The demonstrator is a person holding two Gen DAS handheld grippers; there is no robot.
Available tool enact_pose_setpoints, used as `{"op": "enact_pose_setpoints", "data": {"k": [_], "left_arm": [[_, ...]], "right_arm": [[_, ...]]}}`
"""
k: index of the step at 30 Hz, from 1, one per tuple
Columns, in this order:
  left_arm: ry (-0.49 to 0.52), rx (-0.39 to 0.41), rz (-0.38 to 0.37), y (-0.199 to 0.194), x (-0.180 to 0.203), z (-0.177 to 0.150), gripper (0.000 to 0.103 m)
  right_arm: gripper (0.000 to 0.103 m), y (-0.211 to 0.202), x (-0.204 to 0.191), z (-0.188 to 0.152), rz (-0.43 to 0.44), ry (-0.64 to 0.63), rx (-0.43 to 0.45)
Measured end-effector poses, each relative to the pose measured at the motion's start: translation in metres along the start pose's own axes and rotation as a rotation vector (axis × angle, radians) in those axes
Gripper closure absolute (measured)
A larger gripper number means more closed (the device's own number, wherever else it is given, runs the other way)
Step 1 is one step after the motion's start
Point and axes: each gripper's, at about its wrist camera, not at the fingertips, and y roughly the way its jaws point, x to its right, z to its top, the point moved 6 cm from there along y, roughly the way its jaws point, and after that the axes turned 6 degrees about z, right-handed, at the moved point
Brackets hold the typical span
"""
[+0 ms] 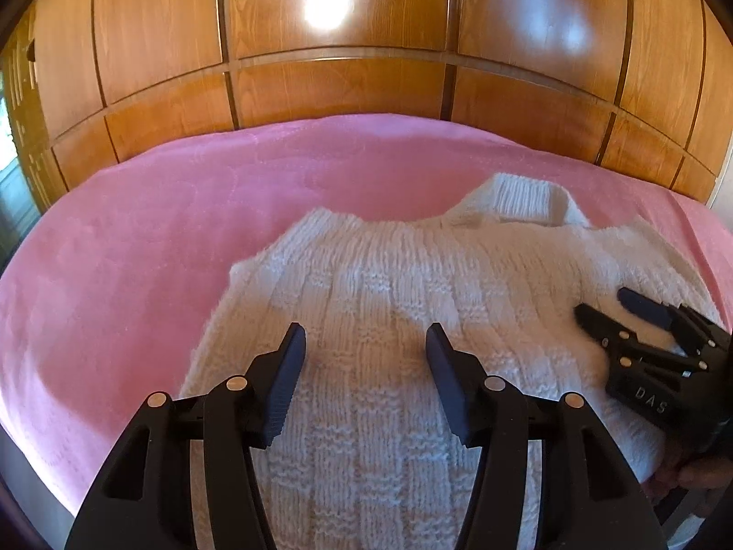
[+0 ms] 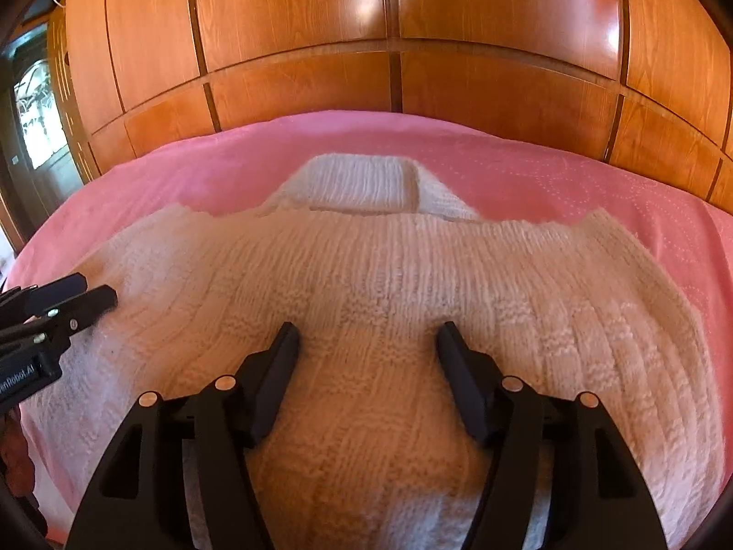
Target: Fold small clothes
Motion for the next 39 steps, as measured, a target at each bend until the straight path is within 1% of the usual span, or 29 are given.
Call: {"op": "enact_pose_setpoints", "data": {"k": [6,11,12,14,16,17,19,20,21,22,23,24,26,27,29,30,32,33,35,37,38,39], "left_arm": [[0.015,0.022,-0.003,-0.002,0.003,0.011,0.049],[0.016,0.003,-0.008,0.005,-0.005,0.028,0.049],[0.004,-0.01,-0.006,0.009,-0.011,0.034,0.046],[-0.038,-0.044,0.007,0.022,-0.029,0.046,0.046],[-0.069,-0.08,0.0,0.035,-0.04,0.054,0.046],[-0.075,-0.114,-0.007,0.047,-0.045,0.057,0.046],[-0.064,-0.154,0.002,0.065,-0.047,0.057,0.046],[-0.054,-0.179,0.011,0.076,-0.048,0.054,0.052],[-0.052,-0.2,0.008,0.083,-0.047,0.052,0.063],[-0.06,-0.221,0.004,0.093,-0.048,0.048,0.067],[-0.064,-0.22,0.012,0.097,-0.048,0.046,0.071],[-0.059,-0.205,0.03,0.103,-0.048,0.045,0.072],[-0.074,-0.19,0.051,0.113,-0.048,0.044,0.072],[-0.108,-0.196,0.045,0.117,-0.051,0.046,0.072],[-0.151,-0.205,0.039,0.121,-0.055,0.049,0.069],[-0.152,-0.206,0.049,0.12,-0.055,0.049,0.068],[-0.13,-0.188,0.094,0.108,-0.053,0.052,0.068],[-0.121,-0.155,0.118,0.094,-0.052,0.054,0.068],[-0.113,-0.102,0.136,0.074,-0.05,0.057,0.068],[-0.113,-0.053,0.116,0.048,-0.044,0.057,0.062],[-0.116,-0.037,0.11,0.038,-0.043,0.054,0.057],[-0.113,-0.015,0.108,0.026,-0.04,0.052,0.055]], "right_arm": [[0.038,-0.002,0.001,0.0,0.016,0.009,0.019],[0.037,-0.004,0.001,-0.001,0.03,0.013,0.026],[0.036,-0.004,0.001,-0.001,0.03,0.011,0.027],[0.036,-0.004,0.001,0.0,0.031,0.01,0.03],[0.035,-0.004,0.001,0.0,0.036,0.011,0.033],[0.035,-0.005,0.001,0.0,0.036,0.011,0.035],[0.034,-0.005,0.001,0.0,0.037,0.011,0.037],[0.034,-0.005,0.001,0.0,0.039,0.012,0.038],[0.033,-0.005,0.0,0.0,0.044,0.013,0.039],[0.032,-0.005,0.0,0.0,0.047,0.014,0.041],[0.032,-0.005,0.0,-0.001,0.051,0.015,0.043],[0.031,-0.004,0.0,0.0,0.054,0.015,0.044],[0.03,-0.003,0.0,0.0,0.055,0.015,0.042],[0.03,-0.002,0.0,0.0,0.057,0.016,0.042],[0.03,-0.003,0.0,0.0,0.062,0.018,0.044],[0.03,-0.003,0.0,-0.001,0.062,0.019,0.045],[0.03,-0.004,0.0,-0.001,0.065,0.021,0.048],[0.029,-0.005,0.0,-0.002,0.068,0.022,0.049],[0.029,-0.006,0.0,-0.002,0.07,0.02,0.049],[0.028,-0.007,-0.001,-0.002,0.068,0.016,0.049],[0.028,-0.007,-0.001,-0.002,0.067,0.014,0.048],[0.028,-0.006,-0.001,-0.002,0.067,0.013,0.048]]}}
